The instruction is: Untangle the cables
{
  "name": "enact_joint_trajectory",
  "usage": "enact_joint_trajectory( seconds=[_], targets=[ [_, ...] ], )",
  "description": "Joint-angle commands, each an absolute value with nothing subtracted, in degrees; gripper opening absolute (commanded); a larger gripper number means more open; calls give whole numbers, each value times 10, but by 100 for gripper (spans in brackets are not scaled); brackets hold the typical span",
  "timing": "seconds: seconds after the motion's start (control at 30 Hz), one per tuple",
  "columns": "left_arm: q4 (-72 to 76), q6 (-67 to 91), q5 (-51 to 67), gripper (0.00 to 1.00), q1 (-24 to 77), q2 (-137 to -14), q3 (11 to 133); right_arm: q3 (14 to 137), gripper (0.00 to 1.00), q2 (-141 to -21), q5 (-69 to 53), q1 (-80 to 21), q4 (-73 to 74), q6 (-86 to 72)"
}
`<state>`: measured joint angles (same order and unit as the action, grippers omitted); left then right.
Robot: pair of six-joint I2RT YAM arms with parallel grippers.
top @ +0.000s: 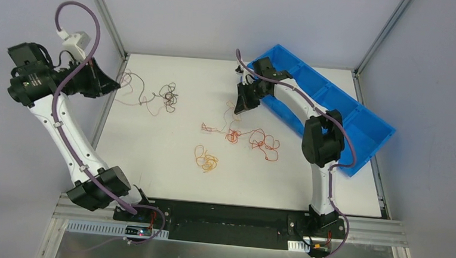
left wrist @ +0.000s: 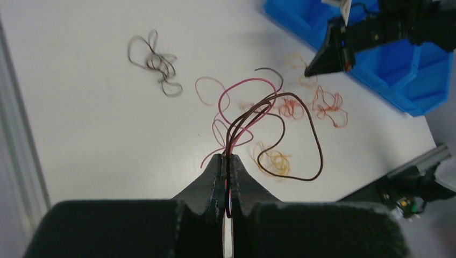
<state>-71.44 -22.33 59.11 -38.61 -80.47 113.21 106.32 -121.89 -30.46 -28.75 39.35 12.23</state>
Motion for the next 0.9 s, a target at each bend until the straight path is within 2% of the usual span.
enact_joint_trajectory(
  seconds=[0.0,0.13,0.27,0.3,0.33,0.4,0.47,0.53,0.87],
  targets=[
    [-738,-278,574,0,-375,-786,975,1116,0,-1175,-360,-290,366,68],
    [-740,-364,538,0,-329,-753,823,1145,0,-1170,-399,-300,344,28],
    [-697,-368,522,0,-309,-744,694,1149,0,-1173,-419,-316,328,7],
    [-680,-366,514,4,-309,-746,670,1146,0,-1175,-420,-319,323,2],
    [-670,-372,505,22,-308,-751,651,1145,0,-1179,-422,-321,317,2],
    [-668,-375,505,49,-307,-763,645,1147,0,-1192,-428,-325,306,-29],
    [-654,-358,541,66,-302,-763,656,1149,0,-1201,-434,-326,294,-52],
    [-609,-322,561,75,-284,-755,663,1147,0,-1204,-436,-329,283,-63],
    [-292,-154,547,80,-55,-816,671,1120,0,-1180,-476,-339,263,-77]
  ],
)
